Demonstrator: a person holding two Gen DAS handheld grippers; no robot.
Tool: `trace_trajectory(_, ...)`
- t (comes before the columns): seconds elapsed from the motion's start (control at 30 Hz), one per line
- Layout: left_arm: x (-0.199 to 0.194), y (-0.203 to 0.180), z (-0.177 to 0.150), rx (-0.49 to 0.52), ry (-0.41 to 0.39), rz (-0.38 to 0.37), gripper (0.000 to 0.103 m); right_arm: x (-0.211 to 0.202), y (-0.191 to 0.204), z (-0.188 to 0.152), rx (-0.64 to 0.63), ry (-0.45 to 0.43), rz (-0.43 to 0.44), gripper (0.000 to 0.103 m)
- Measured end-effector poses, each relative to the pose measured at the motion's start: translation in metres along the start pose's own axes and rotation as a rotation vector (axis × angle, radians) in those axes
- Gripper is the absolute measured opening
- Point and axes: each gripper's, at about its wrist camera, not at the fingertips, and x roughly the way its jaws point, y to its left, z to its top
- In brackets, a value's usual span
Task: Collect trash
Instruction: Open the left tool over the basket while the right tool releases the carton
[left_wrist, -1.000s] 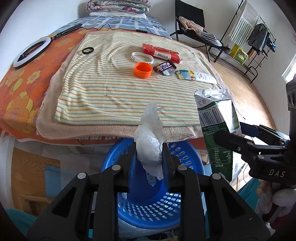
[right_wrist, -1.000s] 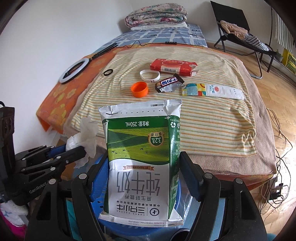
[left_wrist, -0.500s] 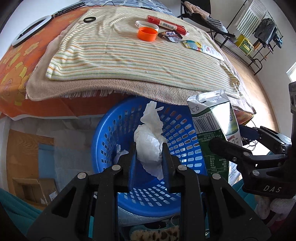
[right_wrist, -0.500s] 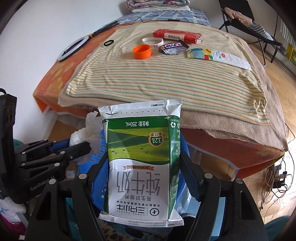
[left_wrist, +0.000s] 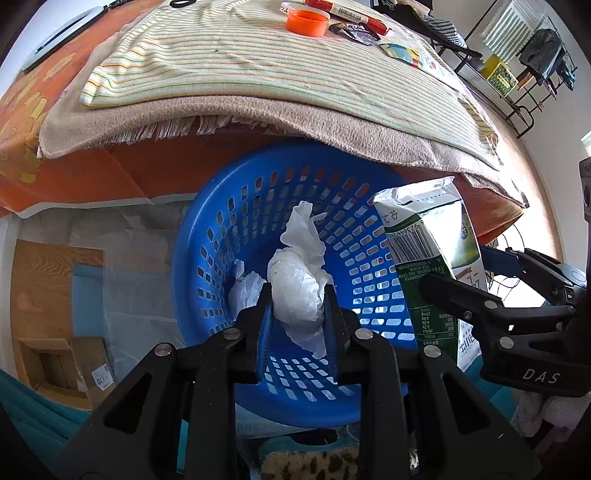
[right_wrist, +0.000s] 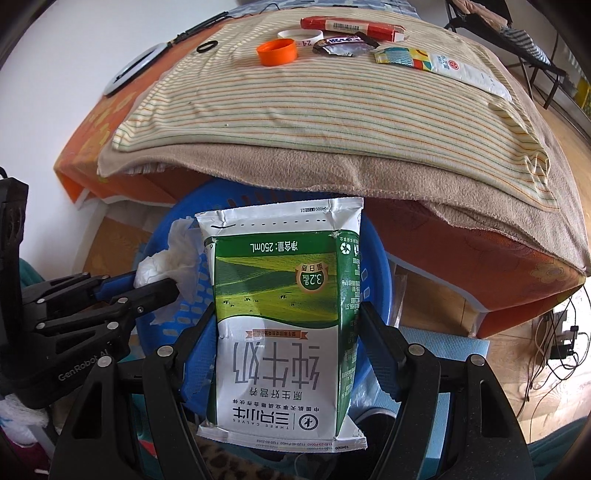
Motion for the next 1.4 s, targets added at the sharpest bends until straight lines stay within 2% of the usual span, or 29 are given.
trace_trajectory(0.67, 0.012, -0.003, -0.002, 0.012, 0.018, 0.022, 0.024, 0.018, 0.001, 0.003, 0.012, 0.045, -0.011, 0.073)
trace_trajectory(0.9, 0.011, -0.002, 0.000, 0.007, 0.010, 0.030, 0.048, 0.025, -0.008, 0.006, 0.063, 0.078, -0.016, 0.073)
trace_trajectory(1.03, 0.010, 0.000, 0.000, 0.000, 0.011, 0.030, 0.049, 0.025, -0.013, 0.006, 0.080, 0.082, -0.008, 0.074)
trace_trajectory(1.1, 0.010, 0.001, 0.000, -0.004, 0.010, 0.032, 0.056, 0.024, -0.012, 0.005, 0.082, 0.079, -0.010, 0.074)
trace_trajectory(1.4, 0.006, 0.002, 0.001, -0.015, 0.001, 0.030, 0.056, 0.018, -0.012, 0.005, 0.097, 0.067, -0.001, 0.074)
